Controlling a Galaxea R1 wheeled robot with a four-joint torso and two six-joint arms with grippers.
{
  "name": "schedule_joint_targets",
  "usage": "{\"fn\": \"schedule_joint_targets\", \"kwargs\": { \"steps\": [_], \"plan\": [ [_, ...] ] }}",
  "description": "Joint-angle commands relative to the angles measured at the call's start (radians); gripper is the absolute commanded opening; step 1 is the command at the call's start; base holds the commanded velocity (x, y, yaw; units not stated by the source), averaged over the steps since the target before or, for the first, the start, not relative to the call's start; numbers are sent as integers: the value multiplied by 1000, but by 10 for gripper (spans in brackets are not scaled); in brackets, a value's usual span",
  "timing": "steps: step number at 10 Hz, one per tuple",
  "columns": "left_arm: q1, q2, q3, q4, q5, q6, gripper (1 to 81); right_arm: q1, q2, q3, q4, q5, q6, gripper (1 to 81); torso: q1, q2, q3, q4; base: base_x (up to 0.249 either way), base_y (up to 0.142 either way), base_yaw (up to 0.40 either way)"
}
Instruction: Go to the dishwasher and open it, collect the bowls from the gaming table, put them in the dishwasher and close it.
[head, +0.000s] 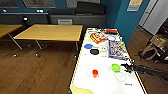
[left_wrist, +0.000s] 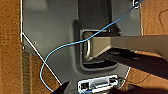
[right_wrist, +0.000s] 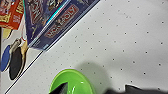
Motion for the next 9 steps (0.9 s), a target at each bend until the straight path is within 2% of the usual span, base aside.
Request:
{"fn": "schedule_joint_targets", "kwargs": {
  "steps": [1, 6, 9],
  "plan": [
    [-4, -3, 1, -7, 73, -1, 811, 139, 10, -44, 25, -20, 13, 811, 0, 0, 0, 0, 0, 0, 0],
    [-4, -6, 1, -8, 73, -1, 811, 118, 66, -62, 24, -19, 13, 811, 0, 0, 0, 0, 0, 0, 0],
    [-4, -6, 1, -7, 73, -1, 811, 79, 75, -44, 33, 24, 14, 811, 0, 0, 0, 0, 0, 0, 0]
  ]
}}
